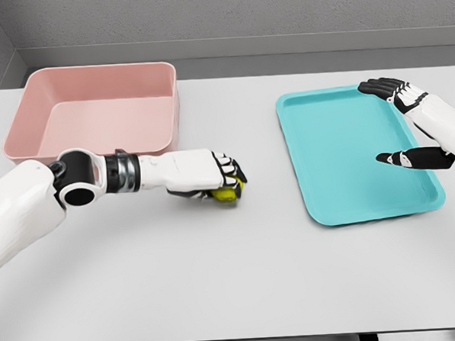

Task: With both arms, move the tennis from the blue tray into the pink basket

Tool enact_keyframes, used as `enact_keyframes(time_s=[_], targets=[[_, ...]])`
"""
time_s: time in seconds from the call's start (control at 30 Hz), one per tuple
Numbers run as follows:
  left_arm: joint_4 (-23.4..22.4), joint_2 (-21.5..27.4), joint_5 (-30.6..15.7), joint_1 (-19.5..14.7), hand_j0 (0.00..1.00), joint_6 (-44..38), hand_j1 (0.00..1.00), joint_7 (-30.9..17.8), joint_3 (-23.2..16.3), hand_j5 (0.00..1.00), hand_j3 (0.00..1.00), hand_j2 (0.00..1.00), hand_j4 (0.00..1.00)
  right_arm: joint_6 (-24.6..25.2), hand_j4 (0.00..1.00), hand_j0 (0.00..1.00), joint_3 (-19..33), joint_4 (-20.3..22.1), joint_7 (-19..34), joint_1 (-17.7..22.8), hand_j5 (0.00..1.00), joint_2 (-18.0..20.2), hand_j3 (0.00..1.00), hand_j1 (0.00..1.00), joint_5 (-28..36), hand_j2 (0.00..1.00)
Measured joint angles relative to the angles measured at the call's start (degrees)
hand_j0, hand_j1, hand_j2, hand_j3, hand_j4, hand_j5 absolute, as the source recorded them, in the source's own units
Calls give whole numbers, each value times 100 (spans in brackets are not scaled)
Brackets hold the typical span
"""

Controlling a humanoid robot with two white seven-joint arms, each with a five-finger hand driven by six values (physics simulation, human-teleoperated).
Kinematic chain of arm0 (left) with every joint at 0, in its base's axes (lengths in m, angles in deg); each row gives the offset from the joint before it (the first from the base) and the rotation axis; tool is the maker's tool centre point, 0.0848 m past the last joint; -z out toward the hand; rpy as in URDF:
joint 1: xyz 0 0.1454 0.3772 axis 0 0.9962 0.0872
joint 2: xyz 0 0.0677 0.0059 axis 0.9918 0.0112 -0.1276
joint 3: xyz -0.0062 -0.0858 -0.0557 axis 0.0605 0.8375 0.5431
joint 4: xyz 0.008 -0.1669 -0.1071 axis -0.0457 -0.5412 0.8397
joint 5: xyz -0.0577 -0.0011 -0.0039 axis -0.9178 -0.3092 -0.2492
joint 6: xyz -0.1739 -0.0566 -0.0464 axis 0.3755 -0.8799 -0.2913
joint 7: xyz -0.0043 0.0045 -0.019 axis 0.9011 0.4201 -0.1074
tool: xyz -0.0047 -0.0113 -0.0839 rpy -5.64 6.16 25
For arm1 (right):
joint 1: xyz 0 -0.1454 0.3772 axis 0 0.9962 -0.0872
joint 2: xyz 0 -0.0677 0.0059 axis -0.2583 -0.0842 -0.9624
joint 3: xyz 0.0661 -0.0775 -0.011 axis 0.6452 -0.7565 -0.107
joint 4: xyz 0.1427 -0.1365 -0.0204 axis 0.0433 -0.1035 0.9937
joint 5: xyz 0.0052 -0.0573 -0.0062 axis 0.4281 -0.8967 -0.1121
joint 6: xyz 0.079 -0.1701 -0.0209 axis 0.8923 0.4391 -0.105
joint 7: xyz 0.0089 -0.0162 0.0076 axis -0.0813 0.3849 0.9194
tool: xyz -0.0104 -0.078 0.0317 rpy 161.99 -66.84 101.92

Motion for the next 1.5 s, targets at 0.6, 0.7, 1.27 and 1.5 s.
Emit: enact_keyframes(time_s=[0.6,0.7,1.27,1.5], targets=[[208,420,-530,-308,54,2,54,1,143,54,54,54,54,0,100,100,0,6,0,0,100,-2,100,100,0,100],[204,525,-606,-343,54,2,54,3,236,54,54,54,54,0,100,100,0,6,0,0,100,-3,100,100,0,100],[112,904,-803,-325,55,3,55,2,941,55,55,55,55,0,100,100,0,8,0,0,100,-4,100,100,0,100],[-145,1002,-828,-299,56,4,56,3,1243,56,56,56,56,0,100,100,0,8,0,0,100,-1,100,100,0,100]])
